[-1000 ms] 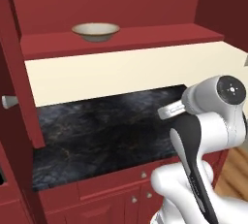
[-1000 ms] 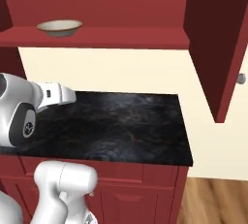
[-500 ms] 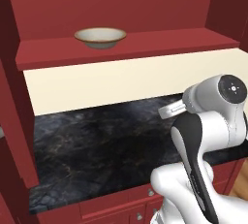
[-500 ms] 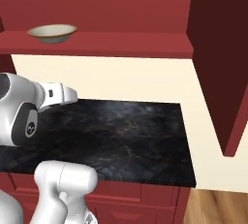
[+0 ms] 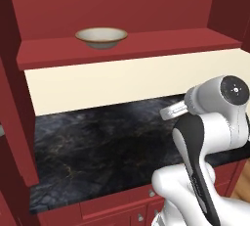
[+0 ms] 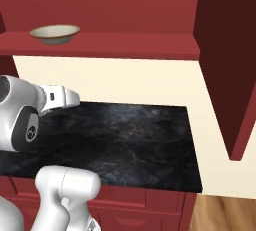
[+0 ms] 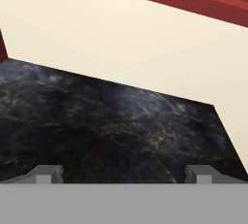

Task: Move the bowls from the cabinet to the plates on the dining table.

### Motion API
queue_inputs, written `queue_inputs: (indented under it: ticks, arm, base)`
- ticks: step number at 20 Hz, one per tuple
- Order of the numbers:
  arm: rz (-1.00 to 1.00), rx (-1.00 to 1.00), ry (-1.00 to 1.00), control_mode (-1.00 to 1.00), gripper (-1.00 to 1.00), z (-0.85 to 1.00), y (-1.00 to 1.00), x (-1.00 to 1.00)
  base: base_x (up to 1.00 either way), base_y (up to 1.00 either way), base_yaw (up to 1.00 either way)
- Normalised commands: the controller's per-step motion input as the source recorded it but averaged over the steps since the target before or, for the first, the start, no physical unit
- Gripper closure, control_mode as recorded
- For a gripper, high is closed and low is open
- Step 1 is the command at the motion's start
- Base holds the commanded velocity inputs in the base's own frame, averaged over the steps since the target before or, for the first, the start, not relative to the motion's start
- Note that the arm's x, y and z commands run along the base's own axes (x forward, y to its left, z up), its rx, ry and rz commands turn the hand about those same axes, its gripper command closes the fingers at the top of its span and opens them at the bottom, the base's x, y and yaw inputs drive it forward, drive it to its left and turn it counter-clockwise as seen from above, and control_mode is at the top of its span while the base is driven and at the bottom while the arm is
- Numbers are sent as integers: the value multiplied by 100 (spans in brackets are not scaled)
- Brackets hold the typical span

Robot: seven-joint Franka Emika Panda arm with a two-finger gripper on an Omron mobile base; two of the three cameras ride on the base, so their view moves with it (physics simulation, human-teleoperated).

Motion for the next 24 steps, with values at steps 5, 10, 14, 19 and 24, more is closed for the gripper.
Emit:
queue_inputs:
  ticks: [5, 10, 14, 19, 24]
  arm:
    - [0, 0, -6, -100, -100, 5, 0, 0]
    - [0, 5, -22, -100, -100, 44, 0, -21]
    - [0, 19, -34, -100, -100, 54, 0, -40]
    - [1, 27, -20, -100, -100, 40, 0, -91]
    - [2, 18, -11, -100, -100, 47, 0, -75]
  base:
    - [0, 0, 0]
    - [0, 0, 0]
    - [0, 0, 0]
    - [0, 0, 0]
    - [0, 0, 0]
